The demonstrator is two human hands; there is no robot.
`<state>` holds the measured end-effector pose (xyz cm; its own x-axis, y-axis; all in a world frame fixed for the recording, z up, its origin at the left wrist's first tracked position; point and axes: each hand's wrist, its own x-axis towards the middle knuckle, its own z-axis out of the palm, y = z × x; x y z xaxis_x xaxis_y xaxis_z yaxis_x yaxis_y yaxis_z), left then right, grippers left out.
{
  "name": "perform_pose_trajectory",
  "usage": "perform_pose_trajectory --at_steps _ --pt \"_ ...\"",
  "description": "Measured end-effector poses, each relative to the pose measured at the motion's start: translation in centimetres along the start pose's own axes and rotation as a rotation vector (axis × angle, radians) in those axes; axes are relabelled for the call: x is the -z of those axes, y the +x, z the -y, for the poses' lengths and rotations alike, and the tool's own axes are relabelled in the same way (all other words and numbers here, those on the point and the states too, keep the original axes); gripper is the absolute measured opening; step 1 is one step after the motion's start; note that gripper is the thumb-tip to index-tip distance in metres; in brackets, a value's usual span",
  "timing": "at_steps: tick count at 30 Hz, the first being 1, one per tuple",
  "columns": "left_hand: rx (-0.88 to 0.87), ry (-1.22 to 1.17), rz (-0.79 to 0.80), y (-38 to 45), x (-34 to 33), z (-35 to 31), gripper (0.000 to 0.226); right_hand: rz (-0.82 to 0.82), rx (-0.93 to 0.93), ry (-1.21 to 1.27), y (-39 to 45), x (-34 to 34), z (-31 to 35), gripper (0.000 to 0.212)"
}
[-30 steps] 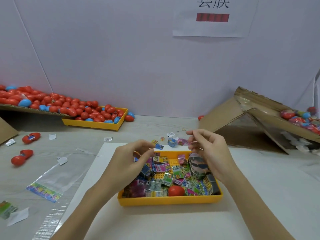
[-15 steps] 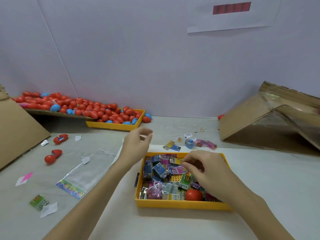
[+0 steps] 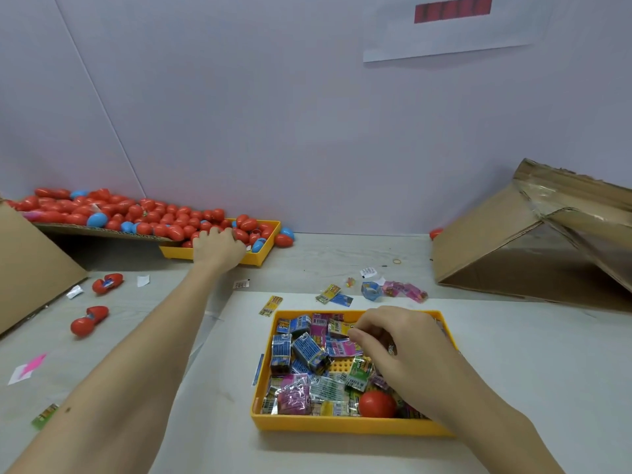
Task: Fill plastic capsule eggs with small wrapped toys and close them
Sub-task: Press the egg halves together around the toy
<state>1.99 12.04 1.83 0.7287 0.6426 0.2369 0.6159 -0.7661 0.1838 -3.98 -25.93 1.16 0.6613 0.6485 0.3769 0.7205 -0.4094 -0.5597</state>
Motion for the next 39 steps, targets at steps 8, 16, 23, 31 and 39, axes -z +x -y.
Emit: perform_pose_trajectory --at_steps 8,16,23,31,39 --pt "0.025 0.052 0.129 1.3 -0.6 0.4 0.044 0.021 -0.009 -0.007 -0.1 -0.1 0.6 0.020" --pt "-0.175 -0.156 -0.215 0.4 -1.3 1.8 0.030 0.031 -0.025 0.005 -0.2 -0.2 0.9 0.022" --pt "-0.424 -0.895 -0.149 -10.3 3.5 -3.7 0.038 -0.164 -0.152 0.117 0.1 0.2 0.5 0.012" --pt "-0.749 -1.012 0.007 -23.4 4.6 -6.9 0.055 -0.010 -0.154 0.458 0.1 0.3 1.8 0.044" --pt "-0.854 -0.809 -0.215 -23.6 4.8 -6.5 0.051 -0.165 -0.031 0.283 -0.2 -0.8 2.6 0.017"
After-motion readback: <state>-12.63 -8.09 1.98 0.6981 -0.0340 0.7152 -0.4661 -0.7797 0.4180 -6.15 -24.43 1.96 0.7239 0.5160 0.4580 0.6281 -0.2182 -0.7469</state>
